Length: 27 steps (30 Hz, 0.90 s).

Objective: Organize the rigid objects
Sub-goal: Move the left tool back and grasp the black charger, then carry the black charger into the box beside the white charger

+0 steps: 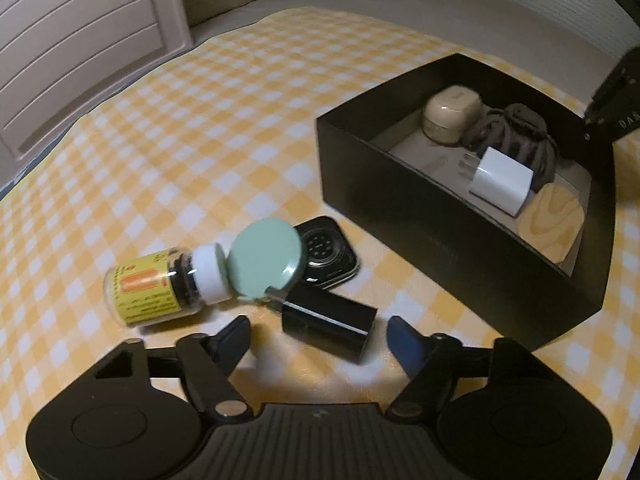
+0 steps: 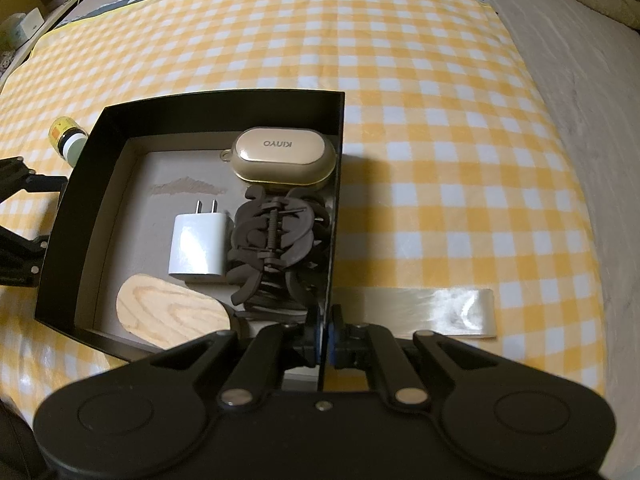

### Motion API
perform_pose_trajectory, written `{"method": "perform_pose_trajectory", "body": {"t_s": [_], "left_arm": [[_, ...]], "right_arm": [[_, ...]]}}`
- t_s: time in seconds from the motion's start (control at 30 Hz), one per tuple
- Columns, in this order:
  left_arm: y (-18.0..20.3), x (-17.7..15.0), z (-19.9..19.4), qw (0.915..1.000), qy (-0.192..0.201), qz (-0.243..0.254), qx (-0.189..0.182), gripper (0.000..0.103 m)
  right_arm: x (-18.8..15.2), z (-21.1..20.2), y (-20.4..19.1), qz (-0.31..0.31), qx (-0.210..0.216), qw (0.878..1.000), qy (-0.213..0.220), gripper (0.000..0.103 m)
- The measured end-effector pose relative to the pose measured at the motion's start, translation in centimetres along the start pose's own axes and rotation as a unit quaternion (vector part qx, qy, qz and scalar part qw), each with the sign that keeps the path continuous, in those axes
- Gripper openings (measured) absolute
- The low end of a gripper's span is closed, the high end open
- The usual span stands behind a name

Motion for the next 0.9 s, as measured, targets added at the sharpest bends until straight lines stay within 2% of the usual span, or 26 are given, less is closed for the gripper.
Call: {"method": "perform_pose_trajectory", "body": {"t_s": [0.07, 0.13, 0.3, 0.47, 0.73, 0.9], "left_arm": [[0.1, 0.2, -0.2, 1.0, 0.007, 0.002, -0.006, 0.057], [0.2, 0.4, -0.2, 1.0, 0.005, 0.002, -0.002, 0.05], [0.5, 0.7, -0.3, 0.9999, 0.0, -0.003, 0.01, 0.05], [0.4, 1.2, -1.8, 0.9994, 0.018, -0.026, 0.012, 0.05], [1.1, 3.7, -6.8, 0.9917, 0.103, -0.077, 0.001, 0.05], [4.1, 5.4, -8.1, 0.9906, 0.129, -0.039, -0.018, 0.049]], "right_arm": [[0.1, 0.0, 0.1, -0.001, 0.0, 1.0, 0.0, 0.005], [0.0, 0.0, 0.0, -0.002, 0.0, 1.0, 0.0, 0.005], [-0.1, 0.1, 0.0, -0.005, -0.001, 1.0, -0.001, 0.005], [0.0, 0.1, 0.0, -0.005, -0.001, 1.0, -0.001, 0.005], [-0.1, 0.1, -0.1, -0.005, -0.001, 1.0, -0.001, 0.005], [-0.1, 0.1, -0.1, -0.006, -0.002, 1.0, -0.001, 0.005]]}}
Point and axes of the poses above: each gripper's, at about its wrist camera, not at the fingertips, and z roughly the way its jaws point, y to its right, x to its top, the point moved 2 cm from there along z, roughly the way its jaws point, and after that the axes turned 11 degrees about -z, right-handed, at the moved point
